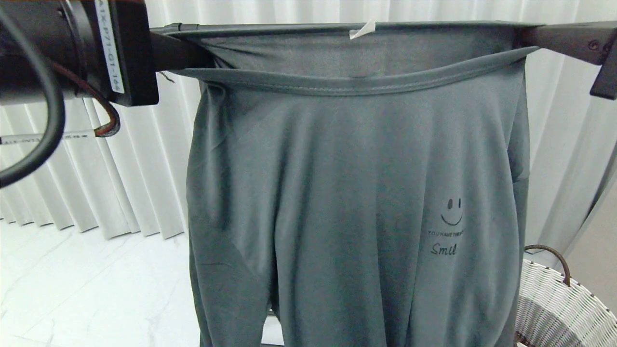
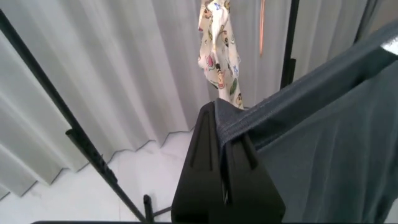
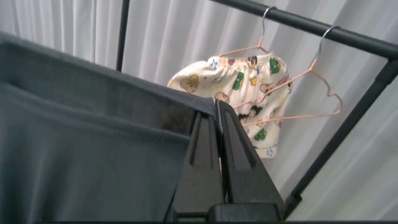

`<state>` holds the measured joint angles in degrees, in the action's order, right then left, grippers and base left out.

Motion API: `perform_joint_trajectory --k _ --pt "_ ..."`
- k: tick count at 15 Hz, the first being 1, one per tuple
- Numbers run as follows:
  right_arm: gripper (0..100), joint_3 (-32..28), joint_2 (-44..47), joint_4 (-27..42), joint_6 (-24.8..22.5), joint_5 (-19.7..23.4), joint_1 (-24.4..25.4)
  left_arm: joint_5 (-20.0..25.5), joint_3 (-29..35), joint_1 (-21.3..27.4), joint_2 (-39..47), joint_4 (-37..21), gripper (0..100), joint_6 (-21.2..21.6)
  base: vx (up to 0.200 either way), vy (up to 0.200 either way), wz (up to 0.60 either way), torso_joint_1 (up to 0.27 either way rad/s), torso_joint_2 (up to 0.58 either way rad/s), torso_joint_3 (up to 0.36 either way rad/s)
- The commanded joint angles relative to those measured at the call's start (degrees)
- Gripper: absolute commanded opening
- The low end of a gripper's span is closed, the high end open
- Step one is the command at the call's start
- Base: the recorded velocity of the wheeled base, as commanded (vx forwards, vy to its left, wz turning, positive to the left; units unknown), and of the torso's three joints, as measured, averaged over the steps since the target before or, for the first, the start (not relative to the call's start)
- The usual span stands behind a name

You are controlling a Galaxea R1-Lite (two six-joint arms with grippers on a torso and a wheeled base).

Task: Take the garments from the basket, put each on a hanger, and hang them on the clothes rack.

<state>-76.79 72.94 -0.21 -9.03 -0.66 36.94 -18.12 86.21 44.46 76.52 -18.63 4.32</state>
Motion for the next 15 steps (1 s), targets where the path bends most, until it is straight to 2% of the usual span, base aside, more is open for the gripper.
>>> perform_joint_trajectory --k 1,3,6,8,9,12,15 --pt "0 -4.51 -1.83 6.54 -0.28 0.04 -0.02 0.01 0.54 0.10 0.56 -0.01 0 0.25 0.000 0.000 0.00 0.000 0.00 0.000" --pt "0 -10.49 -4.82 19.81 -0.11 1.63 -0.02 0.45 1.68 0.54 1.88 0.87 0 1.05 0.000 0.000 0.00 0.000 0.00 0.000" --pt "0 -15.67 -9.13 34.40 -0.02 9.10 0.06 4.76 7.66 1.51 5.13 1.49 0 1.05 0.000 0.000 0.00 0.000 0.00 0.000" --pt "0 -15.76 -11.06 37.38 -0.02 13.93 1.03 4.76 9.68 1.42 7.42 1.66 0 0.96 0.000 0.000 0.00 0.000 0.00 0.000" --pt "0 -15.58 -11.85 38.53 -0.02 16.04 3.14 4.76 10.20 1.42 8.65 2.81 0 1.05 0.000 0.000 0.00 0.000 0.00 0.000" --pt "0 -15.50 -12.03 40.46 0.24 16.04 11.93 4.76 10.29 1.60 9.17 3.86 0 1.13 0.000 0.000 0.00 0.000 0.00 0.000" --pt "0 -15.41 -11.41 40.64 0.51 16.04 15.36 4.67 10.29 1.51 9.09 3.86 0 1.05 0.000 0.000 0.00 0.000 0.00 0.000"
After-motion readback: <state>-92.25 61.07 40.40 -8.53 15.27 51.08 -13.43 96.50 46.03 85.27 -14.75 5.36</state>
